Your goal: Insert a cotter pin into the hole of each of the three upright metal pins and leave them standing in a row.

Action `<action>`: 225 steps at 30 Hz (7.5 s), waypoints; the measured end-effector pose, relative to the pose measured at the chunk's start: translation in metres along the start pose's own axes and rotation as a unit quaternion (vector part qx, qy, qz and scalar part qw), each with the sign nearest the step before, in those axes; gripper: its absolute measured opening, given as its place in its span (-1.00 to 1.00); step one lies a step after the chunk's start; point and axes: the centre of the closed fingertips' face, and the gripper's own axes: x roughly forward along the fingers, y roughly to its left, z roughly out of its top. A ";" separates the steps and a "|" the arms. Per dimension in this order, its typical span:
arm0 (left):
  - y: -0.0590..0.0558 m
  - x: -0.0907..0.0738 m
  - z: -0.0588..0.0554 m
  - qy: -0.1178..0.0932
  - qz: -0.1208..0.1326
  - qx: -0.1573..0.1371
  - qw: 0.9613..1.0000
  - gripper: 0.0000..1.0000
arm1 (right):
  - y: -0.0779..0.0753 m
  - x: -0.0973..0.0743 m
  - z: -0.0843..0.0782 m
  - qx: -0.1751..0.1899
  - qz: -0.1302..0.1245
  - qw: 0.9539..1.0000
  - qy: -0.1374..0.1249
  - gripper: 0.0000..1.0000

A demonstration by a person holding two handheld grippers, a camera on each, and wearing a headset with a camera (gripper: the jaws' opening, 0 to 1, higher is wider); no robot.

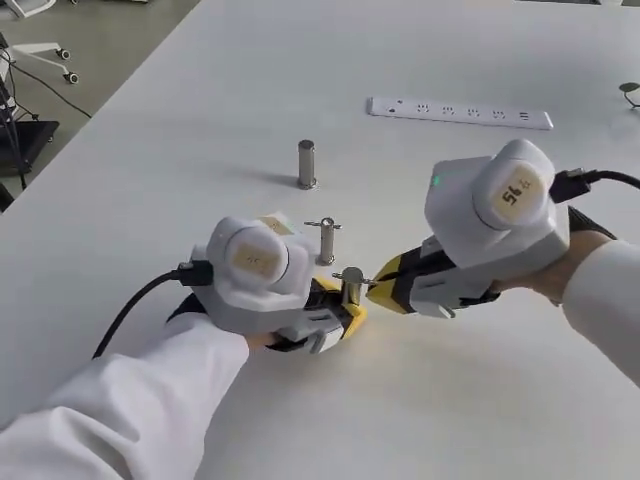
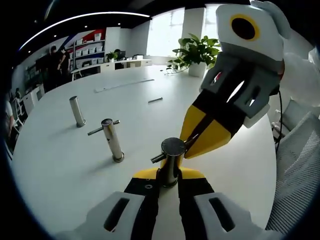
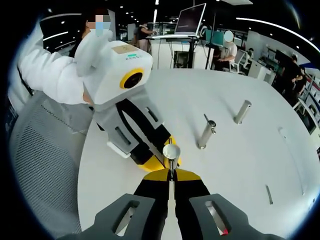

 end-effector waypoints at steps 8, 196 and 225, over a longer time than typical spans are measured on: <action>-0.001 0.000 0.000 0.003 -0.005 -0.010 1.000 -0.76 | -0.003 -0.001 0.002 0.005 0.002 1.000 -0.020 -0.77; -0.003 -0.110 -0.022 -0.020 -0.033 -0.079 0.996 0.98 | -0.064 0.001 0.009 -0.003 0.016 0.992 -0.124 -0.25; 0.010 -0.135 0.012 -0.060 -0.017 -0.056 0.997 0.98 | -0.014 -0.093 -0.010 0.143 -0.082 0.968 -0.189 0.72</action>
